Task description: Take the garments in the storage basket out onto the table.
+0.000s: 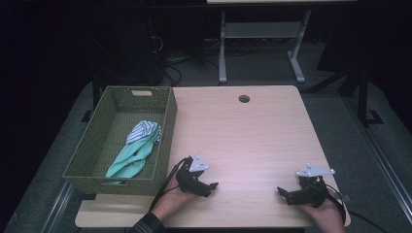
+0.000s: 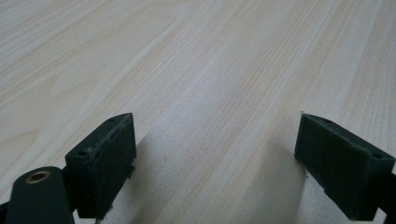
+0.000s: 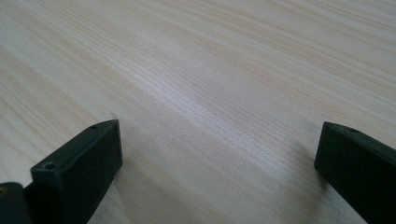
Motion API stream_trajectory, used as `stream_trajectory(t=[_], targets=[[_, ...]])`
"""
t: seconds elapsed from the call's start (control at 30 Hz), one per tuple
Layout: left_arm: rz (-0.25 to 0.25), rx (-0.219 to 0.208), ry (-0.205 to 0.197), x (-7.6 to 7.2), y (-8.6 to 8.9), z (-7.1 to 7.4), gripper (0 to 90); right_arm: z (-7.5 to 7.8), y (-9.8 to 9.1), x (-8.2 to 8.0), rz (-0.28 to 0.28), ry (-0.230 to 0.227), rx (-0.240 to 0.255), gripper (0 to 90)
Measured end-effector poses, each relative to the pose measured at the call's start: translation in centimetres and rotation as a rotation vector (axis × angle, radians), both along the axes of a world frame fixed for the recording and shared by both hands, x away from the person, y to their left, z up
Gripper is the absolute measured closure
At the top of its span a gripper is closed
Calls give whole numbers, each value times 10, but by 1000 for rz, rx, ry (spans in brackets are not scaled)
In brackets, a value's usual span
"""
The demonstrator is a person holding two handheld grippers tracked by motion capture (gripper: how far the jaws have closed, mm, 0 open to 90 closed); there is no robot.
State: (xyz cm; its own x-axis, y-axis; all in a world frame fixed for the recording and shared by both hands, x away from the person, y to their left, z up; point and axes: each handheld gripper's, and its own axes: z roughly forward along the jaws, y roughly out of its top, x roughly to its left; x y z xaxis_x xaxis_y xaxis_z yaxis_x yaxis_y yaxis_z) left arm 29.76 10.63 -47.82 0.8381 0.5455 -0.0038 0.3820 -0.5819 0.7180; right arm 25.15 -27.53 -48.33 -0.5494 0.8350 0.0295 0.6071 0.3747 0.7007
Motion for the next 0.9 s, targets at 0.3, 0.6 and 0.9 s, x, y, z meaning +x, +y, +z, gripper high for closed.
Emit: stream_trajectory(t=[0.3, 0.6, 0.9], targets=[[-3, 30, 21, 3, -3, 3, 117, 0, 0, 1, 8, -1, 0, 3], [-6, 45, 29, 4, -3, 5, 119, 0, 1, 1, 4, 0, 1, 3], [-27, 72, 38, 7, -4, 7, 119, 0, 1, 1, 5, -1, 1, 3]])
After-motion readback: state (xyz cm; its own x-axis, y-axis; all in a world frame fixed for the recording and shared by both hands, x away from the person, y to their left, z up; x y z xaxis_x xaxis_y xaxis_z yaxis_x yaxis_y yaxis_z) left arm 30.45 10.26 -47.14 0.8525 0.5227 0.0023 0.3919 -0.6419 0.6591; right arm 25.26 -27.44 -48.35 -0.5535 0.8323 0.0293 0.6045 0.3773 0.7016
